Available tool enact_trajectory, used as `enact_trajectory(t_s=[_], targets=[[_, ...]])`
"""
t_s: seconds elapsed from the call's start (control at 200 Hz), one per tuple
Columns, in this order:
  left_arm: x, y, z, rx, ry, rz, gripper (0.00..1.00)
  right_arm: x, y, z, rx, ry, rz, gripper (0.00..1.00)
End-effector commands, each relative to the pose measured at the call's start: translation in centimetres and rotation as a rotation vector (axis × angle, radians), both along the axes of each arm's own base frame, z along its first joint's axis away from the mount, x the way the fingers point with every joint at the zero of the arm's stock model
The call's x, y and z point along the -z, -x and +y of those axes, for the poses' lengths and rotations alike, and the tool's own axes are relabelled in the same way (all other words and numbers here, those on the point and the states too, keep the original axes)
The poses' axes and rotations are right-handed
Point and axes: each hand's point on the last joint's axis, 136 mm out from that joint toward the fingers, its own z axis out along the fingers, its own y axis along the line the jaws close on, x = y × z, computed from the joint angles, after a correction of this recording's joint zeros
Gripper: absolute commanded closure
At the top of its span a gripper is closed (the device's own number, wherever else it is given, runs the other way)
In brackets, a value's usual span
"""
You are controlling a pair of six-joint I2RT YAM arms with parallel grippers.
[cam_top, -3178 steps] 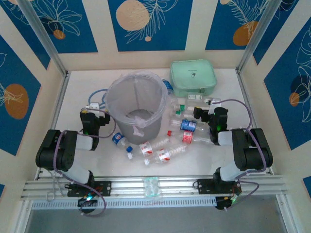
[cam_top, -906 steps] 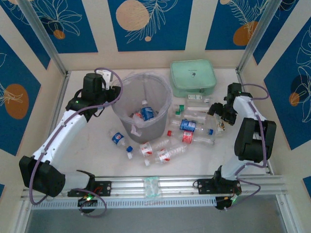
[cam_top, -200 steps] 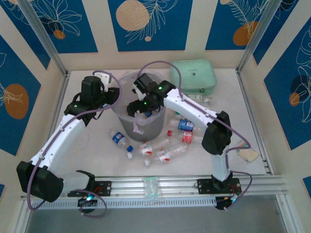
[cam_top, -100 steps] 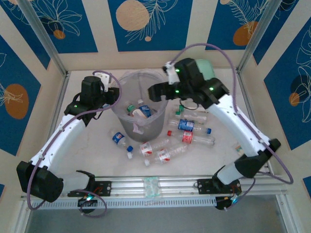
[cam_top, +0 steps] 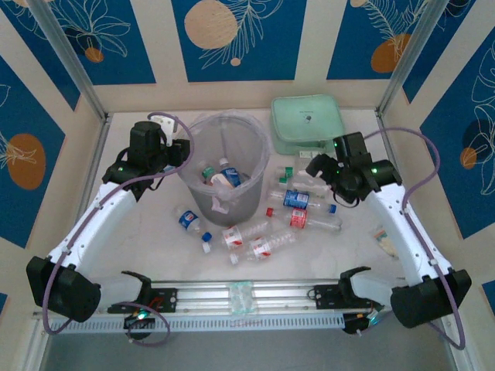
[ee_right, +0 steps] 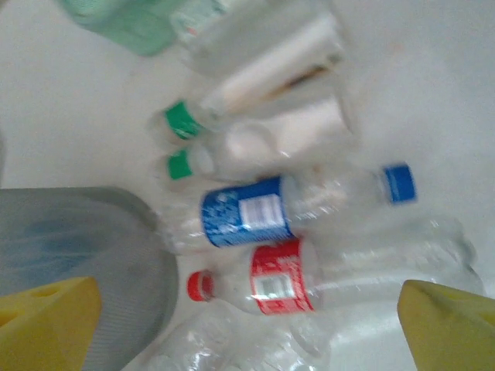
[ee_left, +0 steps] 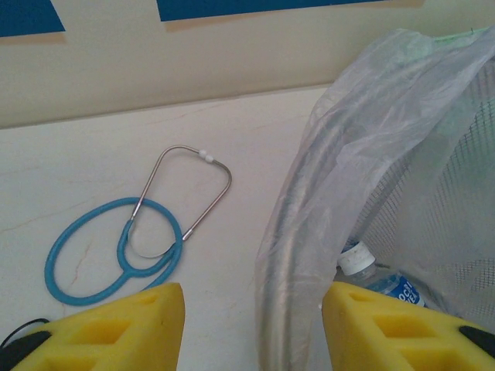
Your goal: Put the plastic bottles in the bin
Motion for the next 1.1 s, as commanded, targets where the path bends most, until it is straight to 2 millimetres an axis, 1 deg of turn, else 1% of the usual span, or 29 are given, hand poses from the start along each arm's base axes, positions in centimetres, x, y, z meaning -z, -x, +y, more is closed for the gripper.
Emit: enact_trajectory(t_s=[0.0,0.06,0.15,0.22,0.26,0.395,0.465,0.545,0.675,0.845,0.971,1.096], targets=[[1.9,0.1,0.6,-0.008,-0.063,0.039,0.5,3.4,3.6,-1.2,0.21,-0.068,0.156,0.01],[2.1,0.1,0.4,-0.004,-0.058,0.044,0.5,5.1,4.6,-1.0,0.257,-0.113,0.204,0.0],[2.2,0.1,0.3,-0.002,-0.056,0.048,0.5,7.2,5.8,-1.0,0.334,-0.156,0.244,0.04],[2.2,0.1,0.2,0.001,-0.053,0.05,0.5,8.5,6.4,-1.0,0.389,-0.188,0.262,0.09],[2.2,0.1,0.3,0.001,-0.054,0.049,0.5,9.2,6.5,-0.7,0.408,-0.221,0.27,0.11],[2.5,-0.1,0.7,-0.016,-0.079,0.05,0.5,11.7,7.2,0.4,0.475,-0.308,0.339,0.14],[2.6,-0.2,0.6,-0.012,-0.076,0.055,0.5,12.6,6.7,0.7,0.504,-0.342,0.346,0.13],[2.8,-0.2,0.4,-0.006,-0.068,0.065,0.49,13.5,5.7,0.7,0.532,-0.373,0.336,0.13],[2.4,-0.1,0.2,-0.001,-0.056,0.059,0.49,14.8,4.3,0.9,0.547,-0.395,0.346,0.13],[2.4,0.0,0.4,-0.005,-0.065,0.054,0.49,16.5,3.4,0.6,0.583,-0.391,0.366,0.18],[2.3,0.1,0.3,-0.001,-0.058,0.052,0.49,17.0,2.7,0.1,0.601,-0.379,0.358,0.23],[1.8,0.2,0.5,-0.008,-0.059,0.035,0.49,17.0,2.4,-0.4,0.608,-0.372,0.347,0.26]])
